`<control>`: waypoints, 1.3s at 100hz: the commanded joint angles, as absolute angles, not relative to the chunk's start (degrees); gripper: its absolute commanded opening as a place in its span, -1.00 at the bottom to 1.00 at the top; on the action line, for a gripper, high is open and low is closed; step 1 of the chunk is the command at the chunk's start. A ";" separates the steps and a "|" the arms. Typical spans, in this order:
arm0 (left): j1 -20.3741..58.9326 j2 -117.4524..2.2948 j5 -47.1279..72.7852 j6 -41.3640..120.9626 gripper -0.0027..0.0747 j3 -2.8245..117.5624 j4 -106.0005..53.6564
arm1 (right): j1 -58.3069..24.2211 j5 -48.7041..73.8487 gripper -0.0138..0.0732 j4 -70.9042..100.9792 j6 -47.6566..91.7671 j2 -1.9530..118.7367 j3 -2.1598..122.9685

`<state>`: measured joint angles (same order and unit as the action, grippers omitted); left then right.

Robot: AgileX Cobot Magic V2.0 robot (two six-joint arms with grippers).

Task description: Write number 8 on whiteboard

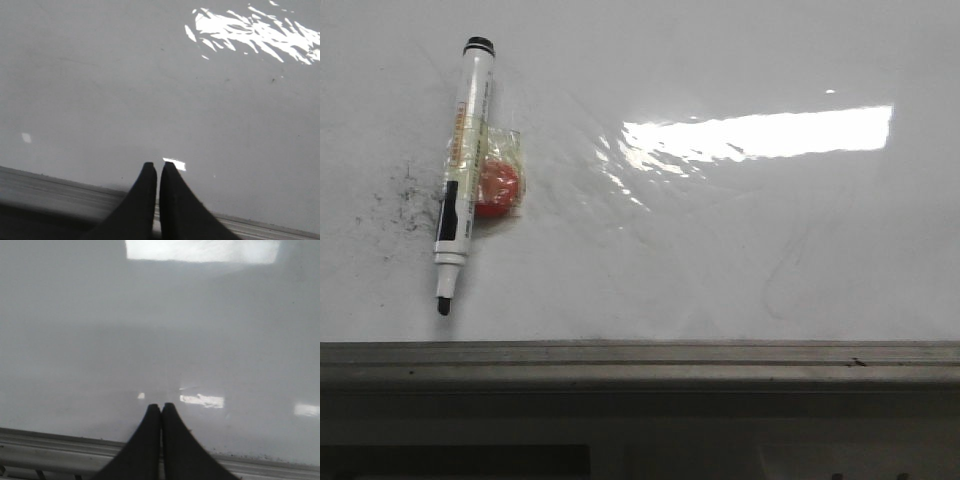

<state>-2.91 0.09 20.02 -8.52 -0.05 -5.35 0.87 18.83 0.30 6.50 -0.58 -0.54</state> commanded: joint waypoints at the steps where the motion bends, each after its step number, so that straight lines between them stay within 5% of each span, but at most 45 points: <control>1: -3.06 1.87 17.77 -8.99 -0.98 -1.83 -6.40 | 0.80 17.65 -0.83 0.55 6.51 -1.78 -1.33; 130: -3.06 1.87 15.30 -6.79 -0.98 -1.83 0.88 | 0.80 12.58 -0.83 -3.25 6.51 -1.78 -1.33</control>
<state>-2.91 0.09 19.63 -7.57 -0.05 -2.52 0.87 18.15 -0.54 6.50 -0.58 -0.54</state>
